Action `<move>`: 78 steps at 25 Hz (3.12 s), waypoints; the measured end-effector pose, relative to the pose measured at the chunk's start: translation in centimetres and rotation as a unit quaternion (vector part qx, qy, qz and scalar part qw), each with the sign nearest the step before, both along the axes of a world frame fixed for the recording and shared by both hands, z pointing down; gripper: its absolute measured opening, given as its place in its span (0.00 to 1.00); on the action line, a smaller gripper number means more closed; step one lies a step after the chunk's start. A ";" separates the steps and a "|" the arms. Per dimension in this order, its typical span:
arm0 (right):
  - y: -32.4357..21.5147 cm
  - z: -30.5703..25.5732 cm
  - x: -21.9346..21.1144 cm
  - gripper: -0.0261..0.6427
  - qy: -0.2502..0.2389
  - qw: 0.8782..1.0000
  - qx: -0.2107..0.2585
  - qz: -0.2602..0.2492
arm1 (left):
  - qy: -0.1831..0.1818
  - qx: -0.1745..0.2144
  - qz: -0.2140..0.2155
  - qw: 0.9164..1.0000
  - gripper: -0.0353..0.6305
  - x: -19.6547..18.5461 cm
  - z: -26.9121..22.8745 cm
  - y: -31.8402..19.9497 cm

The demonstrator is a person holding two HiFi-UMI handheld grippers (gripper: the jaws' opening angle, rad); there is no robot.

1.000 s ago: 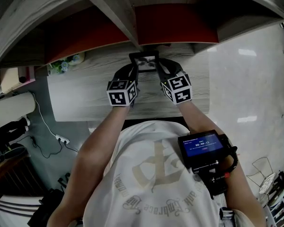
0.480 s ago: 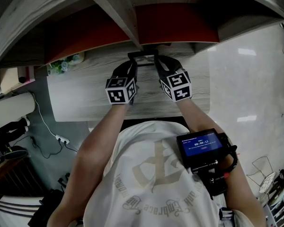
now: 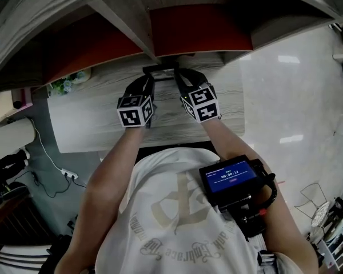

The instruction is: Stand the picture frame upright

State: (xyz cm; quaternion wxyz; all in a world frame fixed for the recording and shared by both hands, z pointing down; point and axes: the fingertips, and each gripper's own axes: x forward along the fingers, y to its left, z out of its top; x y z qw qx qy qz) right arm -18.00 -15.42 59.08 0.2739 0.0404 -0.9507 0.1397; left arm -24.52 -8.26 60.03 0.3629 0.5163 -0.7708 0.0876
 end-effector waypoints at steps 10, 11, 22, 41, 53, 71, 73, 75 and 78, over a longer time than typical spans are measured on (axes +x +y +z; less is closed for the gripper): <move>0.3 0.0 0.0 0.15 0.004 1.000 0.001 -0.012 | 0.001 -0.017 0.002 1.000 0.16 0.0 0.5 0.5; 0.7 -0.4 0.2 0.15 0.005 1.000 0.001 -0.013 | 0.002 -0.014 0.001 1.000 0.16 0.2 0.1 0.9; 0.9 -0.7 0.3 0.15 0.001 1.000 0.004 -0.001 | 0.004 -0.010 -0.007 1.000 0.16 0.0 0.1 1.3; 1.9 -1.4 1.1 0.05 -0.034 0.999 -0.016 0.005 | -0.006 0.016 -0.026 1.000 0.06 0.1 -1.4 3.9; 5.2 -6.1 3.1 0.05 -0.085 0.996 -0.027 -0.029 | -0.005 0.060 -0.022 0.998 0.06 4.0 -5.6 7.6; 13.8 -11.9 7.9 0.04 -0.133 0.990 -0.034 -0.038 | -0.007 0.136 0.047 0.990 0.06 7.8 -11.2 15.2; 14.5 -12.0 8.7 0.04 -0.132 0.990 -0.036 -0.035 | -0.004 0.140 0.050 0.989 0.06 8.2 -11.5 16.3; 15.2 -12.1 9.3 0.04 -0.131 0.990 -0.036 -0.032 | 0.000 0.145 0.049 0.988 0.06 8.2 -11.6 17.3; 16.2 -12.1 9.8 0.04 -0.129 0.991 -0.034 -0.029 | 0.003 0.153 0.046 0.987 0.06 8.0 -11.7 18.4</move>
